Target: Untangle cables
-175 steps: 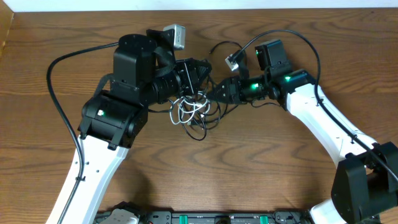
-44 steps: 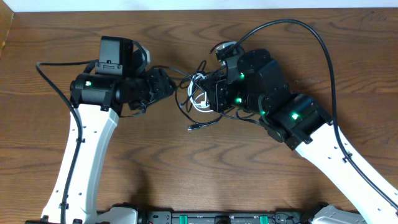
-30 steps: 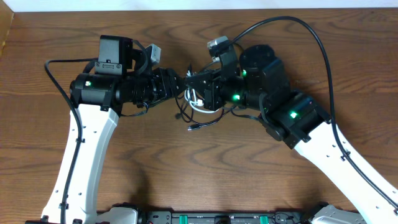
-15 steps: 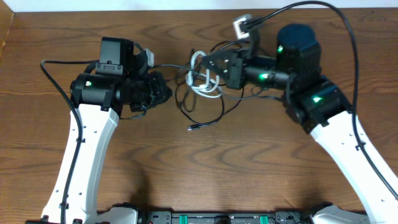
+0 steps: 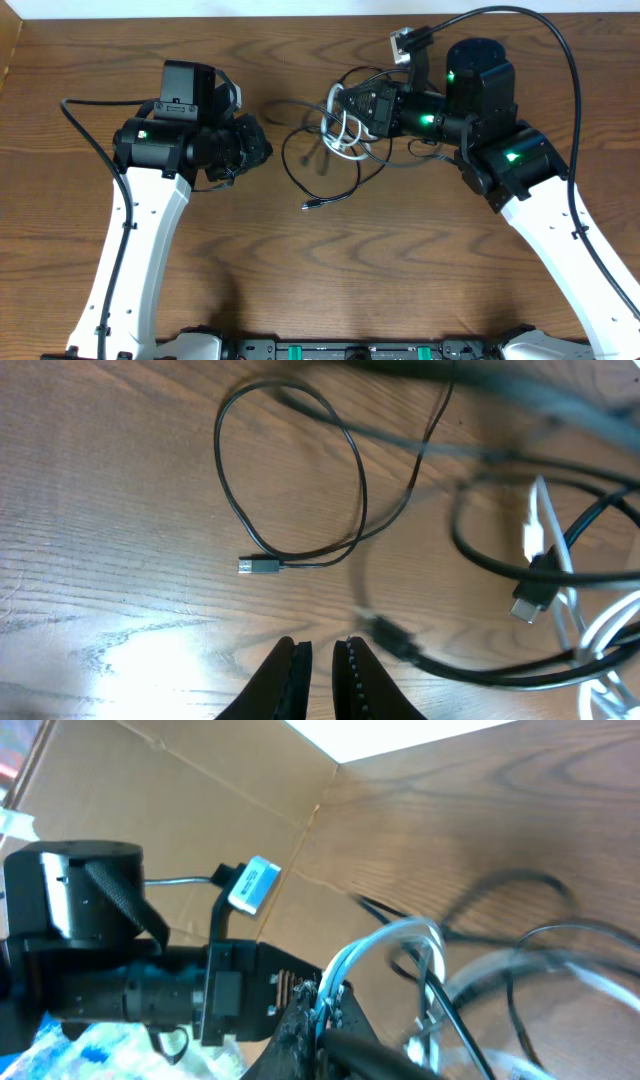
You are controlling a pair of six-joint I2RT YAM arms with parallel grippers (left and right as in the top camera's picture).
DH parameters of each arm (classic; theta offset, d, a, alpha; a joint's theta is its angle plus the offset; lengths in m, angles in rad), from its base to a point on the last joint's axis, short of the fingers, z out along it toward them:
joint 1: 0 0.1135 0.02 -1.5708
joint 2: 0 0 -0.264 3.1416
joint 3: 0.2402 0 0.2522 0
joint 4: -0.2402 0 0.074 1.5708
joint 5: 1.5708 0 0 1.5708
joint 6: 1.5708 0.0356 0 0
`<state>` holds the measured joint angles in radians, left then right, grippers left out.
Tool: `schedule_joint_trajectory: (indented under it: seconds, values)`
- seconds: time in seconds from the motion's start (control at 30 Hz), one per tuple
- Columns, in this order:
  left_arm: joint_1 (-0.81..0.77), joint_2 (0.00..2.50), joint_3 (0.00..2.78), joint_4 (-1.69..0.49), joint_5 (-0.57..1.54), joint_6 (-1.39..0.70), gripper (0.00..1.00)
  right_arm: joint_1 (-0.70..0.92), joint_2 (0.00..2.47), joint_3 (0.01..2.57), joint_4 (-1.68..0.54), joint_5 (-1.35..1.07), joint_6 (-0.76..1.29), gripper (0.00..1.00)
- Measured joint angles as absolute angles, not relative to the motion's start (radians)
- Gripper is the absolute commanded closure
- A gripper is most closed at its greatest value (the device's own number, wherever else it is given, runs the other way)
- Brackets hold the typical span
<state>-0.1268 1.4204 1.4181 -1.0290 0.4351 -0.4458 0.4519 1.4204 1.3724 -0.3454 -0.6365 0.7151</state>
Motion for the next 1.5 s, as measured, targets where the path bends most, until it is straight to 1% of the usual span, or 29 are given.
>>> schedule_joint_trajectory:
  seconds: [0.1, 0.23, 0.33, 0.53, 0.57, 0.6, 0.63, 0.67, 0.73, 0.9, 0.93, 0.97, 1.03, 1.27, 1.3, 1.37, 1.5]
  values:
    - [-0.127, 1.42, 1.418, -1.029, 0.435, -0.446, 0.83, 0.458, 1.421, 1.374, -0.479, -0.581, 0.692, 0.94]
    - [-0.127, 1.42, 1.418, -1.03, 0.436, -0.448, 0.83, 0.492, 1.454, 1.373, -0.67, -0.392, 0.667, 0.96]
    - [-0.127, 1.42, 1.418, -1.029, 0.435, -0.448, 0.83, 0.51, 1.508, 1.373, -0.685, -0.347, 0.661, 0.95]
    - [-0.127, 1.42, 1.418, -1.029, 0.435, -0.448, 0.83, 0.512, 1.539, 1.372, -0.641, -0.374, 0.652, 0.86]
    - [-0.127, 1.42, 1.418, -1.029, 0.435, -0.448, 0.83, 0.512, 1.539, 1.372, -0.646, -0.37, 0.645, 0.79]
    - [-0.127, 1.42, 1.418, -1.029, 0.435, -0.448, 0.83, 0.512, 1.539, 1.372, -0.659, -0.361, 0.635, 0.62]
    - [-0.127, 1.42, 1.418, -1.029, 0.435, -0.448, 0.83, 0.512, 1.54, 1.372, -0.676, -0.344, 0.63, 0.54]
    - [-0.127, 1.42, 1.418, -1.029, 0.435, -0.448, 0.83, 0.512, 1.54, 1.372, -0.694, -0.326, 0.621, 0.48]
    - [-0.127, 1.42, 1.418, -1.029, 0.436, -0.448, 0.83, 0.512, 1.541, 1.372, -0.73, -0.274, 0.604, 0.42]
    - [-0.127, 1.42, 1.418, -1.029, 0.435, -0.448, 0.83, 0.512, 1.563, 1.372, -0.78, -0.208, 0.583, 0.42]
    - [-0.127, 1.42, 1.418, -1.029, 0.435, -0.448, 0.83, 0.512, 1.571, 1.372, -0.786, -0.209, 0.576, 0.41]
    - [-0.127, 1.42, 1.418, -1.029, 0.435, -0.448, 0.83, 0.513, 1.581, 1.372, -0.79, -0.212, 0.564, 0.37]
    - [-0.127, 1.42, 1.418, -1.029, 0.435, -0.448, 0.83, 0.514, 1.607, 1.372, -0.797, -0.22, 0.535, 0.36]
    - [-0.127, 1.42, 1.418, -1.029, 0.435, -0.448, 0.83, 0.528, 1.725, 1.372, -0.889, -0.178, 0.477, 0.36]
    - [-0.127, 1.42, 1.418, -1.029, 0.435, -0.448, 0.83, 0.528, 1.74, 1.372, -0.9, -0.167, 0.475, 0.37]
    - [-0.127, 1.42, 1.418, -1.029, 0.435, -0.448, 0.83, 0.528, 1.77, 1.372, -0.924, -0.139, 0.467, 0.41]
    - [-0.127, 1.42, 1.418, -1.029, 0.435, -0.448, 0.83, 0.528, 1.824, 1.372, -0.957, -0.105, 0.461, 0.41]
